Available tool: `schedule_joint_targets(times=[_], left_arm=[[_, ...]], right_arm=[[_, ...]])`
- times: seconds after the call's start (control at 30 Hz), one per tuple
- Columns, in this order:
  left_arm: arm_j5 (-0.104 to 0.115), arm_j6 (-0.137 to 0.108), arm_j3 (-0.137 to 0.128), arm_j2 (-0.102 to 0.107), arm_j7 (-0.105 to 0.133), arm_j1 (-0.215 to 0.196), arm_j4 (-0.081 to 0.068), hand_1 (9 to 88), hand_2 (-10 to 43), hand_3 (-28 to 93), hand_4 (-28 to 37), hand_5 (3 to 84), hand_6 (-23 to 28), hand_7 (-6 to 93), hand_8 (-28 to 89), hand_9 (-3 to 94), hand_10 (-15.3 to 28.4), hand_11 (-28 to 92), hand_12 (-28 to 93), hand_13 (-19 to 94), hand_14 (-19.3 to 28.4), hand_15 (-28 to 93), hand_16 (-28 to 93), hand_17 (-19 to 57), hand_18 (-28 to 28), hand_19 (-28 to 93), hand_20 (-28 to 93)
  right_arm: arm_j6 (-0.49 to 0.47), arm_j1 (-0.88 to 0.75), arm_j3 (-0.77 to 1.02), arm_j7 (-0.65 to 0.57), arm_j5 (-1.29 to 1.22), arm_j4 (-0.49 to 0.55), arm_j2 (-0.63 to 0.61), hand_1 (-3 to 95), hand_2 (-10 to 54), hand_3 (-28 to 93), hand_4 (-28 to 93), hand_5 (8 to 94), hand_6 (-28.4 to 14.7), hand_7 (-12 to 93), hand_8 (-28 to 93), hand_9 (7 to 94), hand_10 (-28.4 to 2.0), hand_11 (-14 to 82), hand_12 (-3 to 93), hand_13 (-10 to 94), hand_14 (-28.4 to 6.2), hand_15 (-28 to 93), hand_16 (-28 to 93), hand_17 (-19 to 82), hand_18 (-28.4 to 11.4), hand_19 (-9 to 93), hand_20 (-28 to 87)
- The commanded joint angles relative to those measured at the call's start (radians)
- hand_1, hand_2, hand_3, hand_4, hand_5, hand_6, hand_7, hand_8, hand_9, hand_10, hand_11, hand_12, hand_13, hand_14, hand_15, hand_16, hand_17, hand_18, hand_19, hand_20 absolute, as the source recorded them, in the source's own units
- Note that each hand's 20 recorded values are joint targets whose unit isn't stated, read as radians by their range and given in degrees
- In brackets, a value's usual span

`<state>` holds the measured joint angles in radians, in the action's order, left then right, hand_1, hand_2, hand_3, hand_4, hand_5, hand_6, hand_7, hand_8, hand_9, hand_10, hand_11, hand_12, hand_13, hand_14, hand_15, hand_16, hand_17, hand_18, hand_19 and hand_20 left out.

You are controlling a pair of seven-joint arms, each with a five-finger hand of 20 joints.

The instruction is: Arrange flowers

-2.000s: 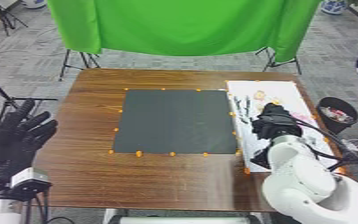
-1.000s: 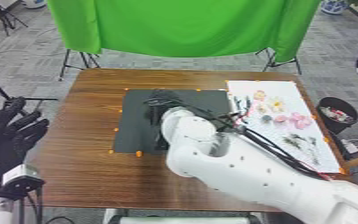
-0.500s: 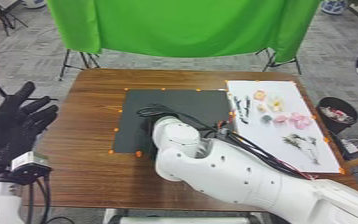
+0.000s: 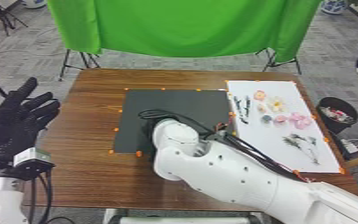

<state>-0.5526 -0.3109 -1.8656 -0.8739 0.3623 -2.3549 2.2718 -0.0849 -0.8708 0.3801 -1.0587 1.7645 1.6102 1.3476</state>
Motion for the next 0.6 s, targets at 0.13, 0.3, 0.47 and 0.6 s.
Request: schedule_joint_targets(times=[0.13, 0.3, 0.47, 0.6], left_arm=[[-0.017, 0.019, 0.015, 0.001, -0.032, 0.033, -0.012, 28.0, 7.0, 62, -22.0, 33.0, 7.1, 8.2, -7, 30.3, 19.0, 25, 12, 20, 26.9, 53, -11, -8.2, 26.9, 50, 2], [-0.021, 0.024, 0.022, -0.005, -0.047, 0.044, -0.017, 28.1, 7.1, 62, -22.0, 33.0, 7.1, 8.2, -7, 30.2, 18.9, 25, 12, 20, 26.9, 53, -11, -8.2, 26.7, 50, 3], [-0.004, 0.004, 0.004, 0.003, -0.014, -0.007, 0.000, 28.2, 7.1, 62, -22.0, 33.0, 7.1, 8.3, -7, 30.2, 19.0, 25, 12, 20, 26.9, 53, -11, -8.2, 26.7, 50, 3], [-0.004, 0.001, -0.035, -0.013, -0.017, -0.061, 0.017, 28.2, 7.1, 63, -22.0, 33.0, 7.1, 8.3, -7, 30.3, 19.0, 25, 12, 20, 26.8, 53, -11, -8.2, 26.6, 50, 3]], right_arm=[[0.012, -0.008, 0.010, 0.000, -0.034, 0.005, 0.028, 52.4, -7.4, 74, -17, 80.5, -5.3, 30, 21, 88.4, -12.3, 46.1, 23.3, 90, -5.6, 65, 18, 70, -8.4, 93, 37], [0.038, -0.007, 0.019, -0.007, -0.054, 0.001, 0.026, 52.4, -7.5, 72, -19, 80.6, -5.7, 28, 21, 88.5, -12.5, 44.7, 23.1, 90, -5.7, 64, 18, 70, -8.1, 93, 34], [0.042, 0.022, -0.015, -0.024, -0.023, 0.023, 0.011, 51.2, -8.4, 71, -20, 80.0, -7.6, 24, 20, 87.5, -13.3, 42.4, 22.6, 89, -6.7, 63, 18, 69, -7.5, 93, 28], [0.035, 0.055, -0.043, -0.051, 0.006, 0.070, -0.029, 47.6, -9.3, 71, -18, 80.0, -8.1, 23, 21, 87.5, -13.8, 42.1, 22.2, 88, -6.9, 62, 17, 69, -7.2, 93, 25]])
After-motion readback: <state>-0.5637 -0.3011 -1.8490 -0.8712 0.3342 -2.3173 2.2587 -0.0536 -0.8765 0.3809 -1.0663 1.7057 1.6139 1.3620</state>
